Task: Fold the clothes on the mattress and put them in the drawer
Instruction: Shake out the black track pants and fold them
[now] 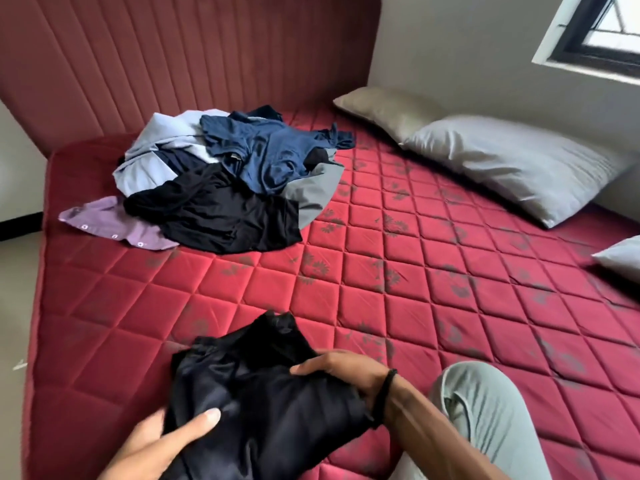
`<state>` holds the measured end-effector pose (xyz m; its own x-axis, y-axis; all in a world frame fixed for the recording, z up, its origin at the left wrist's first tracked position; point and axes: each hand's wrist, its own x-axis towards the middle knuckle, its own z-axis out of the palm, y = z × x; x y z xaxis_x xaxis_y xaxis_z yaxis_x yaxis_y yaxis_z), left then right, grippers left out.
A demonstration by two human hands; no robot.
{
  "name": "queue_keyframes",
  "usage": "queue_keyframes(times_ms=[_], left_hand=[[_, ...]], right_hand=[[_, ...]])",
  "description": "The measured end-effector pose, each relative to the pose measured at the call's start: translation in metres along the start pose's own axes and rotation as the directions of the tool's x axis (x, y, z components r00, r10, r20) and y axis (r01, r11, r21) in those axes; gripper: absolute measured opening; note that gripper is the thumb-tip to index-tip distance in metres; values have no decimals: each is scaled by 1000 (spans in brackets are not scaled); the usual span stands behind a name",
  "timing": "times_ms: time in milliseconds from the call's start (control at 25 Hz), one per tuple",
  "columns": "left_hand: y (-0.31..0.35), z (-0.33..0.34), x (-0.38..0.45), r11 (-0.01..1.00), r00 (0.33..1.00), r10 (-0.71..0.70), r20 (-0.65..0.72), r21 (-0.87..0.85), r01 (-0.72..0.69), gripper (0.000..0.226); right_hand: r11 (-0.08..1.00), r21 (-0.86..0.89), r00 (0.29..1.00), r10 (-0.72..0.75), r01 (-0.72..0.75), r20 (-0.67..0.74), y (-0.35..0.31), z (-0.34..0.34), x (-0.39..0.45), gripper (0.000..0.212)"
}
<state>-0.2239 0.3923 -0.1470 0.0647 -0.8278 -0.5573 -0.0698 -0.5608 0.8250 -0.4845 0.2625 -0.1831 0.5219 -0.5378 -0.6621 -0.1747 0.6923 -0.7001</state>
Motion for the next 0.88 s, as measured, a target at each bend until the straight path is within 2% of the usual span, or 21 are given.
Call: queue_keyframes(times_ms=[40,120,200,320,400,480,520,600,680,720,800,840,880], left_hand=[[16,6,15,998,999,20,-35,-52,-22,63],[51,20,45,996,991,80,107,-46,-75,55],[100,42,87,994,978,108,179,-40,-103,46],[181,84,161,980,958,158,241,79,-182,34],[237,113,213,949,942,216,256,172,-264,38],[291,141,265,890,926,284,249,289,-351,64],[314,156,293,857,910,336,244,322,-403,68],[346,183,348,798,869,455,195,345,-495,59],[355,211,403,721,828,549,117,434,-540,47],[350,223,429,682,813,574,94,494,-539,43],[323,252,473,583,801,594,77,645,-494,44],[302,264,487,508,792,607,70,732,-454,50],[277,275,488,416,761,644,80,798,-435,56]], right_hand=[[998,65,1000,-22,23,-11,-10,-13,-8,10],[981,174,996,-76,84,-53,-35,-47,-25,20],[968,204,980,-112,144,-162,-63,-81,-44,18],[932,194,907,-223,305,-357,-107,-136,-62,18],[860,194,820,-348,473,-454,-136,-173,-62,25],[750,156,688,-475,643,-549,-160,-213,-51,38],[695,127,612,-514,708,-601,-170,-231,-41,37],[598,70,477,-557,799,-680,-179,-260,-15,37],[565,5,371,-535,825,-759,-167,-282,21,37],[591,-46,326,-506,805,-798,-151,-293,41,36],[708,-208,262,-493,675,-829,-116,-313,73,32],[765,-280,242,-490,580,-837,-103,-318,81,30],[789,-331,190,-484,518,-854,-93,-321,84,30]])
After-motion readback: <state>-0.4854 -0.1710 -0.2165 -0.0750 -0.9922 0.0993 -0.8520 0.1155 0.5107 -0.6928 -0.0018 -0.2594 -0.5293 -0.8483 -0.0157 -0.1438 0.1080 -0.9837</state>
